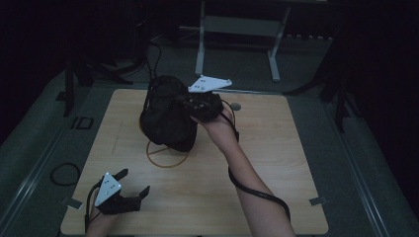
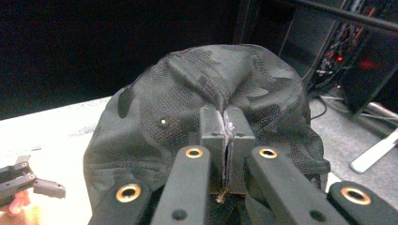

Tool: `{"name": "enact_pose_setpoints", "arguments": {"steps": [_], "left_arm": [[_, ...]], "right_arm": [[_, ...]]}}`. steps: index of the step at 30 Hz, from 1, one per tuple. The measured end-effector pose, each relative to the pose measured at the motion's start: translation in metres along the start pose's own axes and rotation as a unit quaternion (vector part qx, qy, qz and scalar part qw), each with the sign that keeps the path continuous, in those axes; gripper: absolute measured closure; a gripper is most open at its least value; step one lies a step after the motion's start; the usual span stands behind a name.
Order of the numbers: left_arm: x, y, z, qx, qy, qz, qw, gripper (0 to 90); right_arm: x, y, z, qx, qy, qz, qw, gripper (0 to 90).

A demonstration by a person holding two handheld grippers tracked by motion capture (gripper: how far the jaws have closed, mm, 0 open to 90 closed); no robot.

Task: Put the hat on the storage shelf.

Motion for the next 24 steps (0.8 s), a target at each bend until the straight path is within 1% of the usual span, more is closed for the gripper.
{"name": "enact_pose_setpoints", "arguments": {"steps": [3,4,5,6,8,11,13,14,15,19,20,24], "left_arm": [[0.0,0.0,0.0,0.003,0.002,-0.001,1.0,4.0],[0.0,0.0,0.0,0.002,0.002,0.0,1.0,4.0],[-0.001,0.001,0.001,0.001,0.003,0.0,1.0,4.0],[-0.002,0.002,0.001,0.0,0.001,0.0,1.0,4.0],[-0.003,0.003,0.0,0.0,0.0,-0.002,1.0,4.0],[-0.004,0.005,-0.001,-0.001,-0.002,-0.006,1.0,4.0],[-0.004,0.005,-0.001,0.001,-0.001,-0.007,1.0,4.0],[-0.004,0.005,-0.001,0.003,0.0,-0.006,1.0,4.0],[-0.003,0.004,0.0,0.004,0.001,-0.006,1.0,4.0],[-0.002,0.003,0.0,0.011,0.005,-0.007,0.9999,4.0],[-0.002,0.003,0.0,0.01,0.004,-0.007,0.9999,4.0],[-0.002,0.003,0.0,0.011,0.005,-0.009,0.9999,4.0]], "right_arm": [[-0.007,-0.001,-0.002,-0.008,-0.006,0.007,0.9999,88.7],[-0.009,-0.002,-0.002,-0.009,-0.005,0.005,0.9999,88.7],[-0.011,-0.003,-0.003,-0.01,-0.006,0.003,0.9999,88.6],[-0.013,-0.004,-0.003,-0.007,-0.008,0.005,0.9999,88.6],[-0.017,-0.005,-0.004,-0.013,-0.013,0.009,0.9998,88.6],[-0.023,-0.007,-0.007,-0.013,-0.021,0.014,0.9996,88.4],[-0.024,-0.008,-0.008,-0.012,-0.023,0.01,0.9996,88.1],[-0.026,-0.008,-0.008,-0.013,-0.024,0.006,0.9996,86.5],[-0.027,-0.01,-0.008,-0.019,-0.02,0.018,0.9995,81.9],[-0.032,-0.016,-0.011,-0.024,-0.027,0.037,0.9987,76.1],[-0.033,-0.016,-0.011,-0.023,-0.026,0.035,0.9988,72.6],[-0.035,-0.015,-0.014,-0.023,-0.034,0.034,0.9986,70.9]]}}
Point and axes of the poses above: each handheld gripper's, and its own axes: x roughly backward along the jaws, z roughly out of its top, y roughly to its right, the point moved 9 cm from there along -x, roughly forward along the jaws, and after that the axes turned 9 degrees about -z, right-handed, at the moved point
